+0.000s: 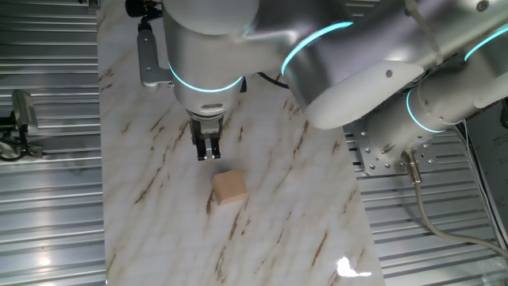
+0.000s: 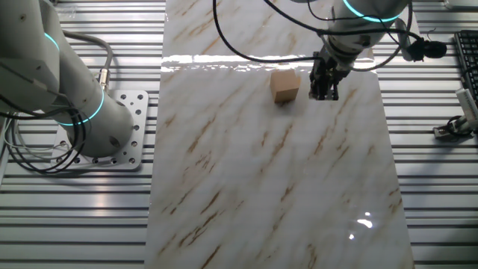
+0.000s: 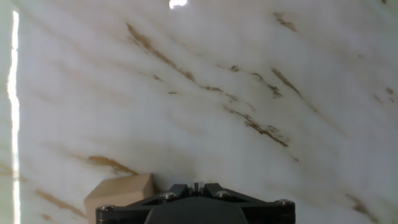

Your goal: Approach and touch the side of the small block

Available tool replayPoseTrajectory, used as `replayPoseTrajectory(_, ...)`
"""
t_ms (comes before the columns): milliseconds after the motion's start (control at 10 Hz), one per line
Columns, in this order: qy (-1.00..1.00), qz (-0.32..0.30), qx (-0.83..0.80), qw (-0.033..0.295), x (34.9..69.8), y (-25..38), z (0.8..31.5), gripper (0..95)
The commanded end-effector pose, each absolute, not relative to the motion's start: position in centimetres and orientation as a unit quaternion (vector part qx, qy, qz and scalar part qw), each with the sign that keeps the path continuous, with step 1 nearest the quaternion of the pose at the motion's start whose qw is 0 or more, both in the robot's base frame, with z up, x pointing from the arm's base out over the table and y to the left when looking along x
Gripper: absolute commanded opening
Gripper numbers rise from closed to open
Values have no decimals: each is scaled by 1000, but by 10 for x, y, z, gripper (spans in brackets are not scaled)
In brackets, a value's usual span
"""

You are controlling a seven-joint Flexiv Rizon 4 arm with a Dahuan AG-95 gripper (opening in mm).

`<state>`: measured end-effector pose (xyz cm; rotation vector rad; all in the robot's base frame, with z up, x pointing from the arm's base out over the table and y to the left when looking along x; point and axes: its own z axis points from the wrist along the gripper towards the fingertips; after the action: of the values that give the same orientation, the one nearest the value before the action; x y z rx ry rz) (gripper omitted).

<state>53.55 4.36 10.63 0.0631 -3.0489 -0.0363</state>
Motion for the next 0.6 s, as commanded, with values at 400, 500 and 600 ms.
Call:
replayPoseTrajectory(400,-997,-34,40,57,537,44,106,0)
replayPoseTrajectory(500,-997,-45,36,58,537,44,106,0)
replayPoseTrajectory(600,-996,-50,36,57,537,44,106,0)
